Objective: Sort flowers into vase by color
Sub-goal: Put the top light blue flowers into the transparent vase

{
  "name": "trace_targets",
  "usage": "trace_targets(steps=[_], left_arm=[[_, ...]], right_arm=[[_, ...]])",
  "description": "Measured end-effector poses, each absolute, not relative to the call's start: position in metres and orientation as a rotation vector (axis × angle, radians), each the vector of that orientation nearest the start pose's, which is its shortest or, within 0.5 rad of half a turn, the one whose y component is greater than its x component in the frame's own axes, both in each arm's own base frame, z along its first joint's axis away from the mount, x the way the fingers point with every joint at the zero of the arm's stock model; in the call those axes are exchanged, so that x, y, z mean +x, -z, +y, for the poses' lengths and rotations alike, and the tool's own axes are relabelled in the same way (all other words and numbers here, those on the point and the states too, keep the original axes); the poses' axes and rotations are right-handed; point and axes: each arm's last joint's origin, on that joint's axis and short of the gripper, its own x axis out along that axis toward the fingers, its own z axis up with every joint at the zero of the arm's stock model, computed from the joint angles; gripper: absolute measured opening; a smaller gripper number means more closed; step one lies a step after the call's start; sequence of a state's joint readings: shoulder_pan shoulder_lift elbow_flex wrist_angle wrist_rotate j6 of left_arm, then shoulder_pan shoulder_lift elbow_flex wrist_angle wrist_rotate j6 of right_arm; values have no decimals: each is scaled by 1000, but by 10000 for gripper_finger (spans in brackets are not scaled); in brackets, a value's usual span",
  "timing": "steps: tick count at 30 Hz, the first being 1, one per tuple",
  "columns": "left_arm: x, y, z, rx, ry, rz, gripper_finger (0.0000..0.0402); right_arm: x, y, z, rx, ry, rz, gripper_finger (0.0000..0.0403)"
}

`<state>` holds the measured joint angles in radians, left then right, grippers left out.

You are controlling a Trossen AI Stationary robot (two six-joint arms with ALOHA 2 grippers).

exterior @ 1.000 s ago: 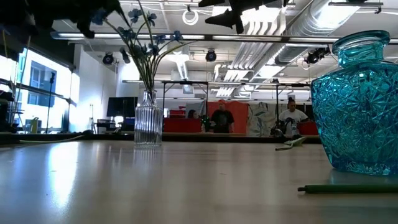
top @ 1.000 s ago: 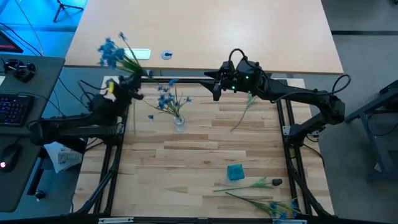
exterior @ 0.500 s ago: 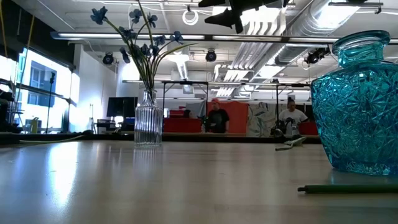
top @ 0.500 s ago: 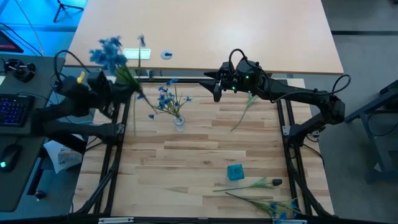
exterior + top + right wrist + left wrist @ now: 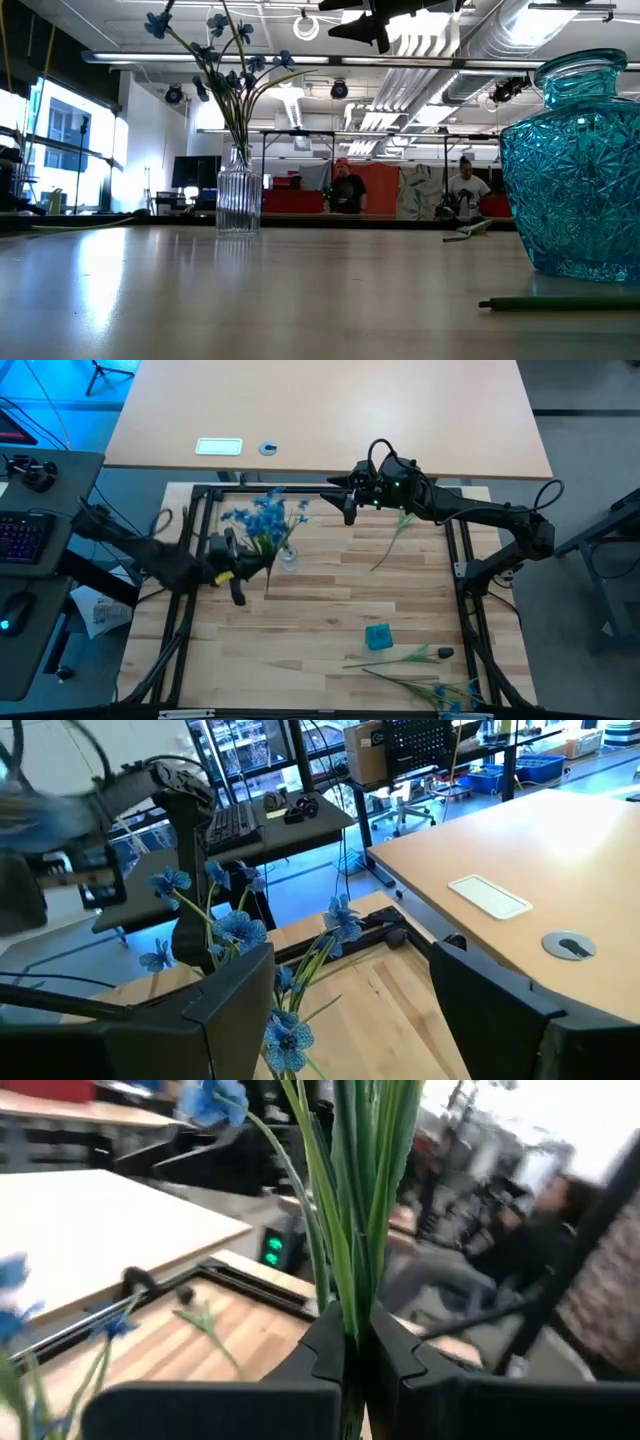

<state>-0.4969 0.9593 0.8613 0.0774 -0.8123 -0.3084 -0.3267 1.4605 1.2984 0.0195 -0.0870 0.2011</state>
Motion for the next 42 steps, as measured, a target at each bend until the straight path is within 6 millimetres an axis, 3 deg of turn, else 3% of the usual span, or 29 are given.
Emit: trace_targets(steps=[6, 9, 11, 14, 16, 18, 25, 29, 35, 42], left_arm=[[191, -295, -98, -500, -343, -224, 0], [191, -278, -99, -503, -386, -289, 0], [198, -272, -97, -348, -410, -257, 0], [209, -260, -93, 80, -401, -132, 0], [214, -258, -90, 267, -386, -102, 0], [216, -262, -84, 302, -366, -127, 0], [214, -267, -61, 238, -191, -240, 0], [204, -266, -48, 234, -175, -291, 0], [179, -245, -30, 168, -243, -305, 0], [184, -235, -14, 160, -268, -272, 0]], right_arm=[[322, -372, -103, 238, 144, 125, 264], [322, -372, -102, 251, 116, 126, 264], [322, -372, -100, 284, 88, 127, 264], [323, -372, -95, 350, 44, 130, 264], [325, -372, -89, 386, 13, 133, 264], [327, -373, -81, 411, -12, 137, 263], [333, -373, -57, 424, 56, 118, 264], [335, -374, -48, 372, 99, 108, 264], [335, -373, -44, 368, 95, 111, 264], [335, -373, -45, 346, 95, 113, 264]])
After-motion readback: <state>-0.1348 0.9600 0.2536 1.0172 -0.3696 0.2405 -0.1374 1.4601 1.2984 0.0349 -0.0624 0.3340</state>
